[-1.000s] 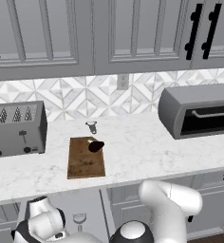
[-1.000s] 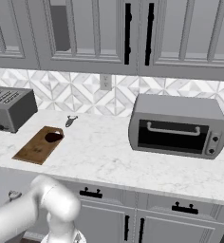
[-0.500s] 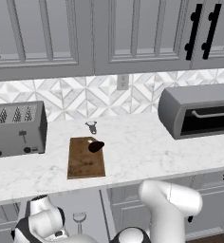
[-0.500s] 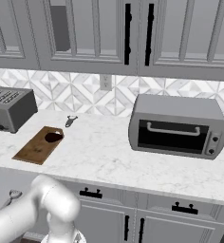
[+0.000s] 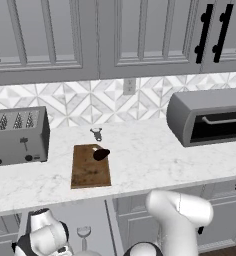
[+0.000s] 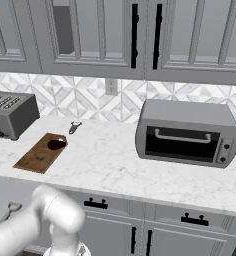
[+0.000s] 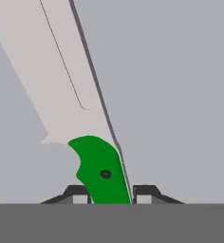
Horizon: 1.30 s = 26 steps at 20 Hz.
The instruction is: Place the appropriate cutting tool for cutting the avocado skin on the cutting board.
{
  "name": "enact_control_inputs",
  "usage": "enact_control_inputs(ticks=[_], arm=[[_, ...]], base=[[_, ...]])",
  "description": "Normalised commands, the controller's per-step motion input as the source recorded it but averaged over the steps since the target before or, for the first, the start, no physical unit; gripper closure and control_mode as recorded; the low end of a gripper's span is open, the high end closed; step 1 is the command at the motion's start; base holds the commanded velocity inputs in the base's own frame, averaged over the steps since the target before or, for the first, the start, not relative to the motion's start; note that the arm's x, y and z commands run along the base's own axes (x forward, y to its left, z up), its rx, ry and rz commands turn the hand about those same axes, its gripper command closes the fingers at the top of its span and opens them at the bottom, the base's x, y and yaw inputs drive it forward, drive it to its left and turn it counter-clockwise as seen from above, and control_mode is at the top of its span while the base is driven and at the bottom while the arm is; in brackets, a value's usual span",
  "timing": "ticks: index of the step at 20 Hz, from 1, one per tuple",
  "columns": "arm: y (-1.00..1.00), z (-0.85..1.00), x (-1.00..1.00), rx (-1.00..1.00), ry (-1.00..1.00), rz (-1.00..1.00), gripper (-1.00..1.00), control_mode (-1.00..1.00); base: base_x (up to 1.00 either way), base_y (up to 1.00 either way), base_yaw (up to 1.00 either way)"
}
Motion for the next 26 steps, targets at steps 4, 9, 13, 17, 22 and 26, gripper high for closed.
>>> enact_control_inputs(ticks=[4,9,13,17,22,26], arm=[[-0.05,0.64,-0.23,0.0,-0.06,-0.01,1.0,-1.0],[0.0,0.95,-0.6,0.0,-0.03,0.0,1.0,-1.0],[0.0,0.73,-0.76,0.0,-0.04,-0.01,1.0,-1.0],[-0.3,0.84,-0.59,0.0,-0.13,-0.08,1.0,-1.0],[-0.45,0.87,-0.21,0.0,-0.13,-0.12,1.0,-1.0],[-0.58,0.86,0.0,0.0,-0.12,-0.17,1.0,-1.0]], base=[[0.0,0.0,0.0],[0.0,0.0,0.0],[0.0,0.0,0.0],[0.0,0.0,0.0],[0.0,0.0,0.0],[0.0,0.0,0.0]])
